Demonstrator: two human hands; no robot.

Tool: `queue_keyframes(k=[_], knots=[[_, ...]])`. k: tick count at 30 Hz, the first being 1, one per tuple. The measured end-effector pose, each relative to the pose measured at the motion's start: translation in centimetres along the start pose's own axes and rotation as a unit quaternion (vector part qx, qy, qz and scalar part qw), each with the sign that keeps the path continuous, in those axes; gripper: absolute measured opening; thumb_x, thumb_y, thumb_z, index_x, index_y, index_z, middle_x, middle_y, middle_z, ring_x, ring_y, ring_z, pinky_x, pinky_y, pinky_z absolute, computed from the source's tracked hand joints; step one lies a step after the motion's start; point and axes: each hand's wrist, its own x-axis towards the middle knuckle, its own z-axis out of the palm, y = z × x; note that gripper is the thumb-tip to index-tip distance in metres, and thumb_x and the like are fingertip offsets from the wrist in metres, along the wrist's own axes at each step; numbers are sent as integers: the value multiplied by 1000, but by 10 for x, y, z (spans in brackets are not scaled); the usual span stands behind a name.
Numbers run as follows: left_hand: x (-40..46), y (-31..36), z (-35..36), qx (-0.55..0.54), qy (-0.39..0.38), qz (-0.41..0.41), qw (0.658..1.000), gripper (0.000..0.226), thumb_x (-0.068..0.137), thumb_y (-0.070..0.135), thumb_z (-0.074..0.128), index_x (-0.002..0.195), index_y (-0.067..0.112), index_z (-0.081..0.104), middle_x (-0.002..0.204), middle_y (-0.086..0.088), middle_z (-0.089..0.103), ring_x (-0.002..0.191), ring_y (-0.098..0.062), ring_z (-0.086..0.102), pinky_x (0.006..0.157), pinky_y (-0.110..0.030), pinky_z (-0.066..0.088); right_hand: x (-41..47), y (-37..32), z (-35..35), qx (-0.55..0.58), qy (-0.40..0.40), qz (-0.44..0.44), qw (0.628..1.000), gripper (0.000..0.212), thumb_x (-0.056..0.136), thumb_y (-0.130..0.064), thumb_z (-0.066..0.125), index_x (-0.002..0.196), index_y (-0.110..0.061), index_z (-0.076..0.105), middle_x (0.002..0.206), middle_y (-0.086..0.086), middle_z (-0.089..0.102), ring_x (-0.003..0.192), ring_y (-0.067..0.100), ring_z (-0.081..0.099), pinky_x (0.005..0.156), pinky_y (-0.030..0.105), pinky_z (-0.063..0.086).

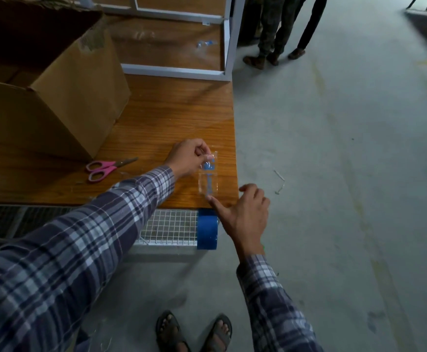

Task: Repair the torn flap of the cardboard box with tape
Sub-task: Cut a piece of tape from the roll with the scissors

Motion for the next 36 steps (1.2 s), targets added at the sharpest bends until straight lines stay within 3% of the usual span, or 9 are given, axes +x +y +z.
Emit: queue_keyframes(k=[4,10,15,19,23,27,31,34,36], knots=[[1,-3,5,-1,14,6,1000,6,97,22,73,99,26,69,102,7,69,92,-10,67,70,-25,54,19,-4,21,-10,-135,9,991,132,55,-97,71,152,-20,28,167,19,20,155,45,17,125,63,19],[0,-10,2,6,21,10,1000,11,96,20,75,92,28,69,99,6,70,93,-13,70,76,-33,62,40,10,19,67,-195,98,974,144,50,-79,91,160,-29,11,174,18,-5,160,45,-5,128,65,3],[-4,-7,1,0,12,22,1000,5,97,21,73,100,24,70,101,8,69,91,-7,67,67,-19,50,61,16,13,86,-214,114,966,143,57,-65,97,164,-32,8,176,17,-9,161,44,-8,128,66,5],[-5,-4,-2,7,12,33,999,4,98,21,72,97,25,72,97,6,73,87,-9,71,69,-25,57,80,-4,19,108,-174,-24,979,103,71,-76,81,157,-33,44,173,16,19,160,41,10,128,62,16],[-4,-1,-2,56,15,53,997,12,102,18,65,100,26,74,93,8,72,84,-5,70,69,-24,57,104,-33,26,189,-227,-71,953,57,74,-85,71,112,-42,78,151,0,57,148,29,40,121,62,33],[2,-3,-13,169,-1,100,981,13,102,25,65,111,32,72,98,13,70,91,-9,68,77,-36,60,123,-35,40,241,-239,-36,940,41,68,-78,73,88,-42,81,105,-11,77,129,31,58,108,59,49],[14,-5,-24,172,104,95,975,37,106,21,57,140,34,57,115,4,71,85,-13,71,68,-36,64,126,-31,39,296,-246,6,923,43,69,-70,80,84,-29,80,108,-4,76,121,32,63,103,57,55],[24,-7,-44,111,157,58,980,44,105,6,57,145,23,58,132,-2,69,113,-18,68,81,-23,57,119,-36,32,338,-267,43,901,20,87,-42,84,83,-23,76,103,3,79,104,25,74,93,47,62],[16,-24,-56,147,141,39,978,38,104,5,57,139,17,63,135,-8,66,121,-25,64,92,-33,56,118,-35,31,354,-281,46,891,21,88,-41,84,89,-21,77,104,3,80,103,23,76,92,48,64]])
